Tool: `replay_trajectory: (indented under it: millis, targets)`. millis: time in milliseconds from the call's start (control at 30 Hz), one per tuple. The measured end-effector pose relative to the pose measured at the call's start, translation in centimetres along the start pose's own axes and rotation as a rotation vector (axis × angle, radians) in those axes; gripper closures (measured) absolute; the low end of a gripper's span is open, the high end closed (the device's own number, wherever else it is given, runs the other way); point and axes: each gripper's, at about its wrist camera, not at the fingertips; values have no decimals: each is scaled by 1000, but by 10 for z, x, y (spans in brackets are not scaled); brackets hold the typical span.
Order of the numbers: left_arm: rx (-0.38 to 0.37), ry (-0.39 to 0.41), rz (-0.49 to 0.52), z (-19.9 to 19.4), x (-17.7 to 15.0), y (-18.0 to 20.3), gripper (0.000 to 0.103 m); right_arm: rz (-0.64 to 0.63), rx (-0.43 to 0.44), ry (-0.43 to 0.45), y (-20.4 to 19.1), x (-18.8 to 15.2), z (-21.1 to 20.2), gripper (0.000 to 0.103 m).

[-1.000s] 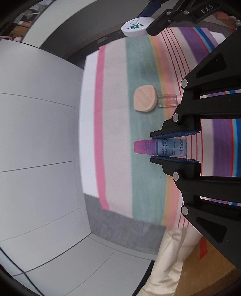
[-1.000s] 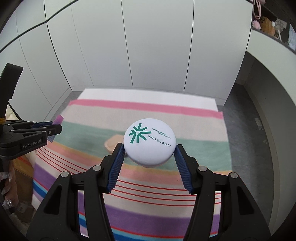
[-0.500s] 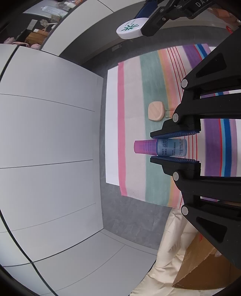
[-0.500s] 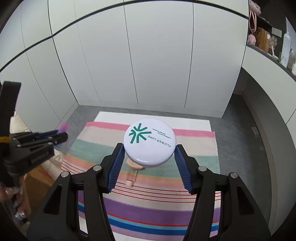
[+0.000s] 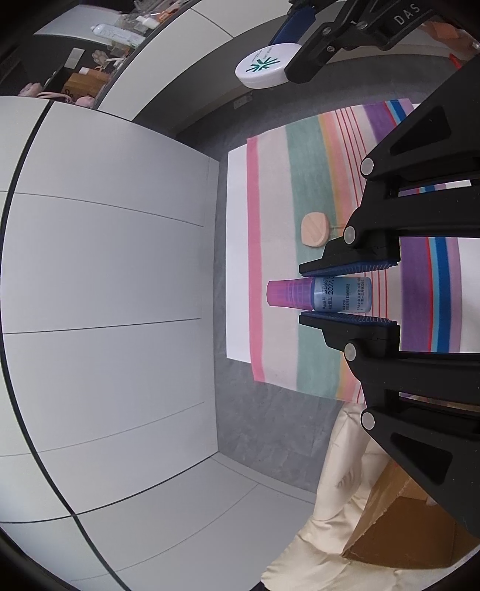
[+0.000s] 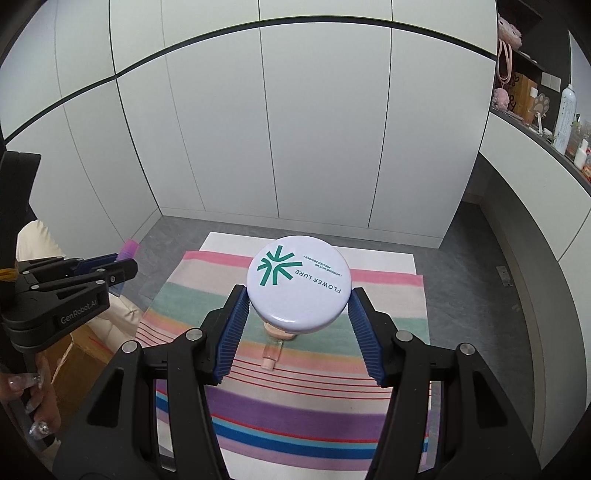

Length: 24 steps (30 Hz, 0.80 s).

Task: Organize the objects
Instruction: 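Lift the white compact and blue bottle and carry them over the cardboard box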

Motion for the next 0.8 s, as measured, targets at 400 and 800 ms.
replay_trajectory:
  millis: [400, 800]
  targets:
    - [29, 11, 61, -36, -26, 4, 84, 4, -5, 8, -1, -19, -38, 45]
    - [9, -23, 65, -74, -78, -13, 84, 91, -5, 1, 6, -70, -91, 45]
Point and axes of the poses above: each gripper's, at about its wrist camera, not at the fingertips, and z roughly the way its jaws point, y to its right, x to its top, and after that the axes turned 3 degrees about y, right-handed
